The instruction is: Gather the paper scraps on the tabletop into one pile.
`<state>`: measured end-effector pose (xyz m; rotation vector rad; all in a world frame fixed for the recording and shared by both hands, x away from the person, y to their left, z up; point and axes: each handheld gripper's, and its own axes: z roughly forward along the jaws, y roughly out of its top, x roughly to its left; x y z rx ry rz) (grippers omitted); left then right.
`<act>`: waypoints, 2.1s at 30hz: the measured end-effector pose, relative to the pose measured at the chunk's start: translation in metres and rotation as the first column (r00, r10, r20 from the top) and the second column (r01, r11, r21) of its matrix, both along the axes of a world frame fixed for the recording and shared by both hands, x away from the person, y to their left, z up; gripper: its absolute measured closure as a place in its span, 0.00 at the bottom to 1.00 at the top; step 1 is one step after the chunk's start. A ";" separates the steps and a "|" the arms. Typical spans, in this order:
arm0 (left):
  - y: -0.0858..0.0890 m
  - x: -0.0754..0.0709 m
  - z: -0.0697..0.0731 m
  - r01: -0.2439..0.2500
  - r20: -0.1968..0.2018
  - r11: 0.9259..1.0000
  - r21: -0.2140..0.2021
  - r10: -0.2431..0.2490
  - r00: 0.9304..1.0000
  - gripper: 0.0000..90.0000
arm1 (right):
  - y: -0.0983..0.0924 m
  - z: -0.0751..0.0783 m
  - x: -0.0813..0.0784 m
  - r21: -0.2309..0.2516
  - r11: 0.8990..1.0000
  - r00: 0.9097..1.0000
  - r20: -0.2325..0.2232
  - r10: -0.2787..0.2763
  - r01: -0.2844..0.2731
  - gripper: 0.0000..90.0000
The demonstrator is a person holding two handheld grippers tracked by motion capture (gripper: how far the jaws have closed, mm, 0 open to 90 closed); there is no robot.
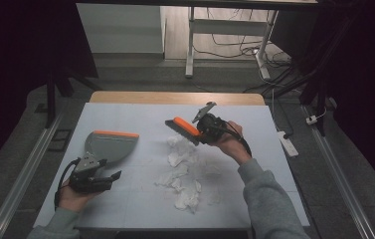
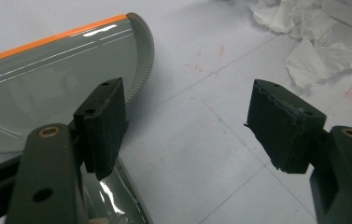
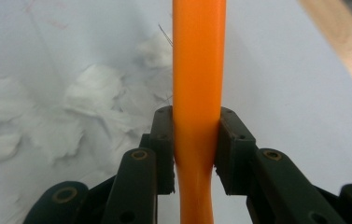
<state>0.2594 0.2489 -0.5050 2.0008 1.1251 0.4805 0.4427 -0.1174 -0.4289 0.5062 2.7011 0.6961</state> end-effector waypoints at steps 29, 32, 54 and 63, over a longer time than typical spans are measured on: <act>0.001 0.000 -0.002 0.011 -0.002 1.000 0.002 -0.011 1.000 0.33 | 0.052 -0.024 -0.003 -0.267 0.943 0.980 -0.062 0.189 -0.199 0.79; 0.000 0.000 -0.002 0.013 -0.002 1.000 0.006 -0.013 1.000 0.33 | 0.036 -0.013 -0.013 -0.205 0.960 0.981 -0.064 0.182 -0.191 0.78; 0.001 0.000 -0.002 0.009 0.000 1.000 0.008 -0.009 1.000 0.33 | 0.002 0.018 -0.065 0.018 0.991 0.988 -0.083 0.131 -0.130 0.78; 0.000 0.001 -0.002 0.009 -0.003 1.000 0.012 -0.009 1.000 0.33 | 0.005 0.010 -0.102 0.011 0.980 0.970 -0.142 0.198 -0.198 0.78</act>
